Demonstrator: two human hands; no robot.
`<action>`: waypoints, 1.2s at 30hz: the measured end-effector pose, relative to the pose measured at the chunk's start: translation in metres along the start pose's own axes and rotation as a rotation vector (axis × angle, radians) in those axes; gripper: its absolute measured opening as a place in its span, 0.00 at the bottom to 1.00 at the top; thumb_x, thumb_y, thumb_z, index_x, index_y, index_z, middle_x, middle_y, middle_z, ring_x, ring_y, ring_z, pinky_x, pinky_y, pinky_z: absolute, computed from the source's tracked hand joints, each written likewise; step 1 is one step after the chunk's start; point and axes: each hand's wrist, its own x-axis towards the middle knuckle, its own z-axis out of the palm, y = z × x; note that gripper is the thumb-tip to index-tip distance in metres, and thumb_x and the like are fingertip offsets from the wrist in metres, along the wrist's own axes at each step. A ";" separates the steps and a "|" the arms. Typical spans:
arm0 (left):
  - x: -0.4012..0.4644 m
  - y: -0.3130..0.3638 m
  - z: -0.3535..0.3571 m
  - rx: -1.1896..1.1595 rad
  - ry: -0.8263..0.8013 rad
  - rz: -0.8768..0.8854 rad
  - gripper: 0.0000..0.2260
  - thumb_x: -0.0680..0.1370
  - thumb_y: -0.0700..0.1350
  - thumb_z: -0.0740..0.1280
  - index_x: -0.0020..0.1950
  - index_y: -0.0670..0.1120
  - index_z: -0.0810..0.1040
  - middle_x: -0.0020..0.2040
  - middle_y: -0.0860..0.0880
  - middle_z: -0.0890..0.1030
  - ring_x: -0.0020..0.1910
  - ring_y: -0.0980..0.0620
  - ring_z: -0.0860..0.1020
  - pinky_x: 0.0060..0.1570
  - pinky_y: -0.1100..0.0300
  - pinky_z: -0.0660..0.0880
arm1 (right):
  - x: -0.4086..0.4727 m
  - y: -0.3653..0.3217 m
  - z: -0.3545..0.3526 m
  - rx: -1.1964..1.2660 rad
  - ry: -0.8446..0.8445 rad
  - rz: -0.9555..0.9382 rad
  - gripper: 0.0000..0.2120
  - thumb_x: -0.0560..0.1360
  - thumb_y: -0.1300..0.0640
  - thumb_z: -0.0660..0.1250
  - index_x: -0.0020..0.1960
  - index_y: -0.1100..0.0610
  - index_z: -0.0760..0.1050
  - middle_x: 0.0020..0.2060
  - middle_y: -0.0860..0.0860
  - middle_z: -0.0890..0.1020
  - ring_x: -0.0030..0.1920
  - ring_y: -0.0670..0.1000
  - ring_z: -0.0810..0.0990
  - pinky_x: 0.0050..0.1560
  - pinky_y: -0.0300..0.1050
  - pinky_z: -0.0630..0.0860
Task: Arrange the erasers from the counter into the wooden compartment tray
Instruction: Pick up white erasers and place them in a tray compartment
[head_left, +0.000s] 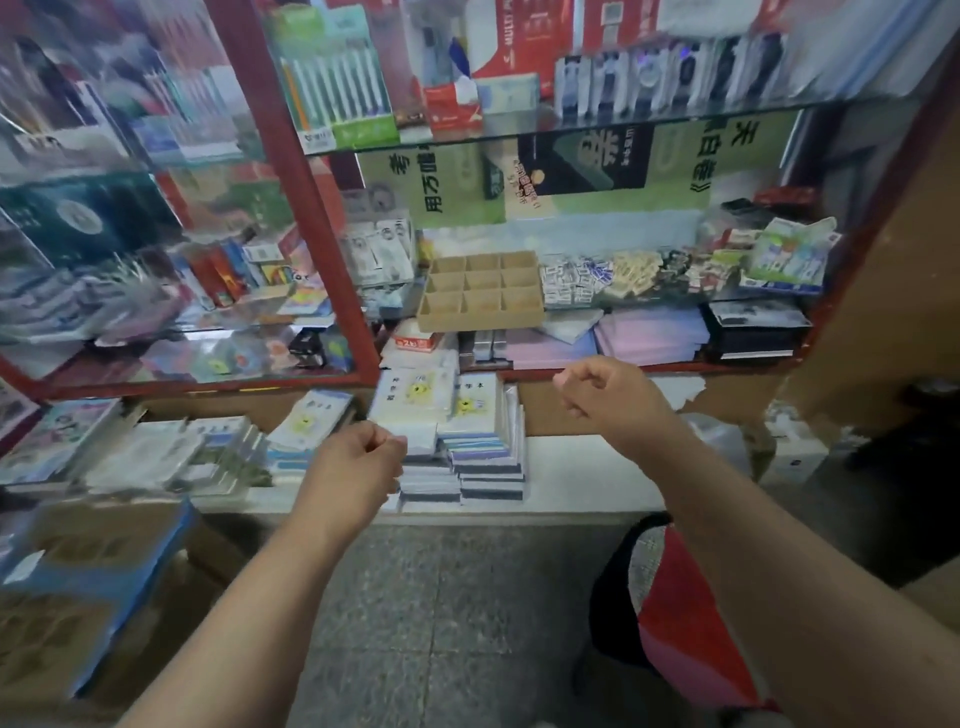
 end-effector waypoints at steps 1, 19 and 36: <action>0.012 0.000 0.002 -0.005 -0.016 0.000 0.10 0.79 0.43 0.65 0.40 0.39 0.74 0.32 0.46 0.78 0.33 0.47 0.76 0.39 0.53 0.74 | 0.010 0.000 0.002 -0.016 0.017 0.011 0.11 0.77 0.50 0.64 0.46 0.59 0.77 0.37 0.50 0.80 0.40 0.50 0.76 0.43 0.45 0.73; 0.334 0.074 0.112 0.055 -0.245 0.079 0.10 0.78 0.41 0.65 0.36 0.41 0.74 0.29 0.48 0.77 0.31 0.49 0.75 0.41 0.54 0.72 | 0.297 0.022 -0.045 -0.095 0.248 0.143 0.09 0.78 0.52 0.63 0.47 0.57 0.76 0.41 0.56 0.82 0.42 0.55 0.79 0.46 0.52 0.77; 0.546 0.122 0.197 0.157 -0.388 0.169 0.11 0.77 0.45 0.66 0.35 0.46 0.76 0.25 0.51 0.78 0.29 0.51 0.76 0.39 0.55 0.74 | 0.512 0.047 -0.046 -0.129 0.332 0.198 0.14 0.78 0.54 0.64 0.43 0.66 0.73 0.42 0.66 0.79 0.35 0.53 0.72 0.38 0.44 0.67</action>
